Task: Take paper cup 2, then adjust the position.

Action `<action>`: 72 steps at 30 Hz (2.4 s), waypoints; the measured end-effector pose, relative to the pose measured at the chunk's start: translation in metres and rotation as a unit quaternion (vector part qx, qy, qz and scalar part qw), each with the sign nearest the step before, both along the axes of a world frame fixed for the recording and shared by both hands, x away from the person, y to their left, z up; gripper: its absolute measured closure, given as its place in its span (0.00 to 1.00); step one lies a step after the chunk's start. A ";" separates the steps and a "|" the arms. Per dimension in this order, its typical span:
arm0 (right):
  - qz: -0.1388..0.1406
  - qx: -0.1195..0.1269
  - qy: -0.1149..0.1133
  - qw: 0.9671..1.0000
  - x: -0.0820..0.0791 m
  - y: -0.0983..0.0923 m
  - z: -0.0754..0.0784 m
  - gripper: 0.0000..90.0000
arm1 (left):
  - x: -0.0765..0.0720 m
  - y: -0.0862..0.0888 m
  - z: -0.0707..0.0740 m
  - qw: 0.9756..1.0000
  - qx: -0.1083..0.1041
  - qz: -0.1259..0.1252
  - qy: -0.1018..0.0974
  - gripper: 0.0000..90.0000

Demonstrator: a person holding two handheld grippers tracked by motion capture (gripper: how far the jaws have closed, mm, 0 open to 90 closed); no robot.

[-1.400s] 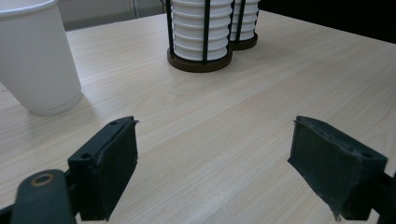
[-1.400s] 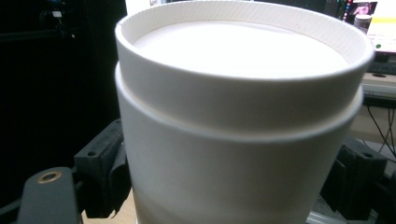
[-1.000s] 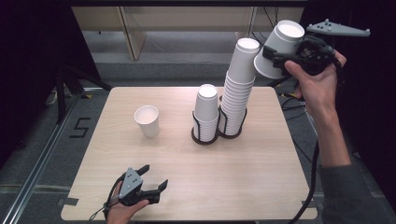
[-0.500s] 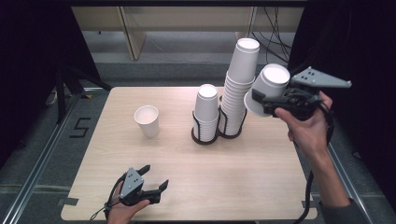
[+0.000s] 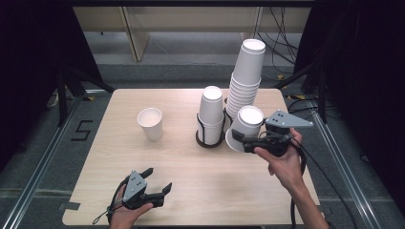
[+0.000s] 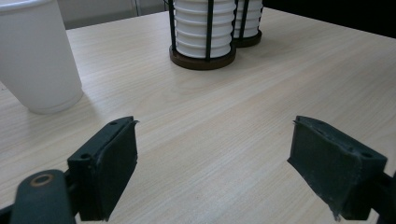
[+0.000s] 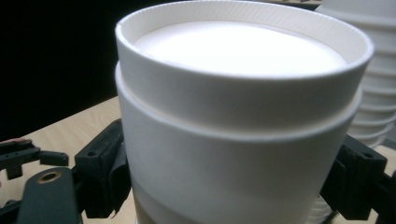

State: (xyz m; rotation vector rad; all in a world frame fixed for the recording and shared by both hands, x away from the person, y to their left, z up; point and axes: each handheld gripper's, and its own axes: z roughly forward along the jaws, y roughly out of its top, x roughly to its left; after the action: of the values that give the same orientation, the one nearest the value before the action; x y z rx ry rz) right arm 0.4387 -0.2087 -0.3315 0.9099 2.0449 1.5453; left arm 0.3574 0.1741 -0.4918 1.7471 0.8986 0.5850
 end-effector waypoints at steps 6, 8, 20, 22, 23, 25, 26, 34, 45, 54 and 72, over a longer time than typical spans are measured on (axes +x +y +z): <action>0.023 -0.004 0.016 1.000 0.001 0.015 -0.023 0.19 | -0.001 0.000 0.001 1.000 0.002 -0.003 -0.001 0.16; 0.033 -0.006 0.025 0.999 0.001 0.022 -0.030 0.19 | -0.002 -0.002 0.001 1.000 0.002 -0.011 -0.007 0.16; 0.090 -0.010 0.046 0.995 -0.003 0.056 -0.064 0.19 | -0.004 -0.009 0.001 0.999 0.002 -0.033 -0.023 0.16; 0.097 -0.014 0.049 0.994 -0.004 0.061 -0.068 0.19 | -0.005 -0.010 0.001 0.999 0.000 -0.034 -0.023 0.16; 0.095 -0.011 0.056 0.994 -0.006 0.063 -0.070 0.19 | -0.005 -0.010 0.001 0.999 0.000 -0.034 -0.023 0.16; 0.105 -0.008 0.054 0.993 -0.005 0.066 -0.073 0.19 | -0.004 -0.011 0.001 0.999 -0.002 -0.037 -0.026 0.16; 0.106 -0.011 0.054 0.993 -0.006 0.067 -0.075 0.19 | -0.005 -0.011 0.001 0.999 -0.003 -0.038 -0.026 0.16; 0.122 -0.027 0.064 0.990 -0.010 0.080 -0.087 0.19 | -0.005 -0.013 0.001 0.999 0.001 -0.045 -0.028 0.16; 0.143 -0.028 0.061 0.987 -0.015 0.091 -0.092 0.19 | -0.006 -0.015 0.002 0.998 -0.013 -0.056 -0.033 0.16; 0.151 -0.026 0.061 0.986 -0.018 0.100 -0.089 0.19 | -0.005 -0.029 0.002 0.995 -0.037 -0.088 -0.035 0.16; 0.180 -0.021 0.074 0.981 -0.027 0.117 -0.094 0.20 | -0.002 -0.054 -0.002 0.990 -0.063 -0.119 -0.040 0.14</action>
State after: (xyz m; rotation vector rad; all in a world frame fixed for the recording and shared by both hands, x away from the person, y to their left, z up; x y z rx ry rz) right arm 0.4116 -0.0920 -0.4259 0.6838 2.4463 1.6466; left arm 0.3556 0.1199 -0.4935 1.6737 0.6455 0.4280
